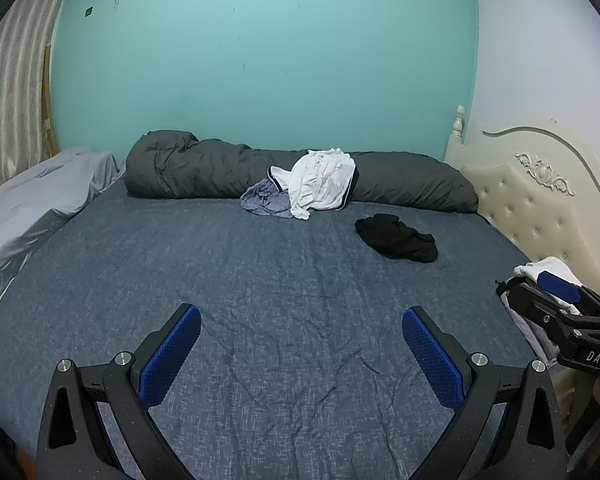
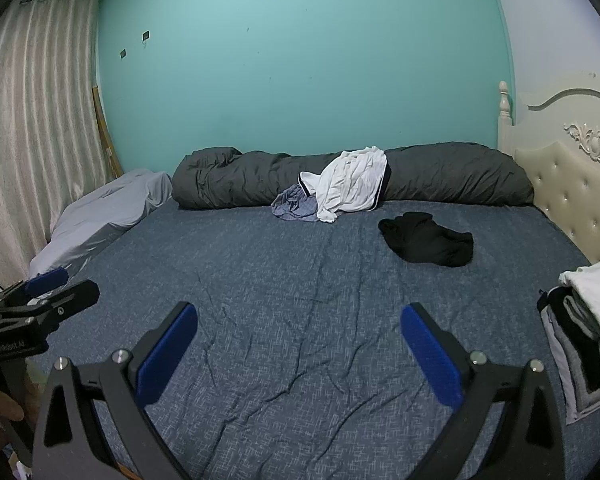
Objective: Fold clothes
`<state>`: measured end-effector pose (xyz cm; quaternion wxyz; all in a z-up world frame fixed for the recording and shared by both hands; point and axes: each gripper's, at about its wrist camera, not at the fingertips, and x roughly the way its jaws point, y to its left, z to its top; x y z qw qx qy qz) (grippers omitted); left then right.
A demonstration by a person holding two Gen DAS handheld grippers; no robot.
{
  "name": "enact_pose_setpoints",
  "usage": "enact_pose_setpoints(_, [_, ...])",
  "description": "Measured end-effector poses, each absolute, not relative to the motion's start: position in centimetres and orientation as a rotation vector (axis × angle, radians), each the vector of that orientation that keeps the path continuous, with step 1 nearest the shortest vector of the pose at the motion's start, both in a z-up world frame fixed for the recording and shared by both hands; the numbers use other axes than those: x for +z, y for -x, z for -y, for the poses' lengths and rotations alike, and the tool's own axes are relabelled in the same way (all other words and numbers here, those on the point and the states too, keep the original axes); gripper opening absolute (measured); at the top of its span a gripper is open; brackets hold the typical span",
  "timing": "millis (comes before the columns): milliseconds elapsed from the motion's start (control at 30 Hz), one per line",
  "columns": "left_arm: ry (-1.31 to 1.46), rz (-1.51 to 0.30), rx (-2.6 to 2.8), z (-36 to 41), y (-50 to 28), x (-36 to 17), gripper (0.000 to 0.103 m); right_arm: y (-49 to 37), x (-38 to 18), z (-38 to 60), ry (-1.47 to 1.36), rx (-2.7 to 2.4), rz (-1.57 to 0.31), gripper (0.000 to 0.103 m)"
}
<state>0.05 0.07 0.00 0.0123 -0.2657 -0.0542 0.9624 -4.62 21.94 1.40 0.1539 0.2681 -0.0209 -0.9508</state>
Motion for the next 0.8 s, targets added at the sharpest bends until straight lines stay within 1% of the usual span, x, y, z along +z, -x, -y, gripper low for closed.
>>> enact_pose_setpoints(233, [0.799,0.17,3.012,-0.63,-0.46,0.02,0.103,4.61,1.6,-22.19,-0.757,-2.726,0.074,0.102])
enact_pose_setpoints(367, [0.835,0.166,2.998,-0.62,0.25,0.64,0.103,4.6,1.72,-22.34,-0.75,-2.727,0.082,0.102])
enact_pose_setpoints(800, [0.831,0.154,2.986,-0.91,0.45,0.15,0.103,4.83,2.0,-22.85,-0.755,-2.734,0.082,0.102])
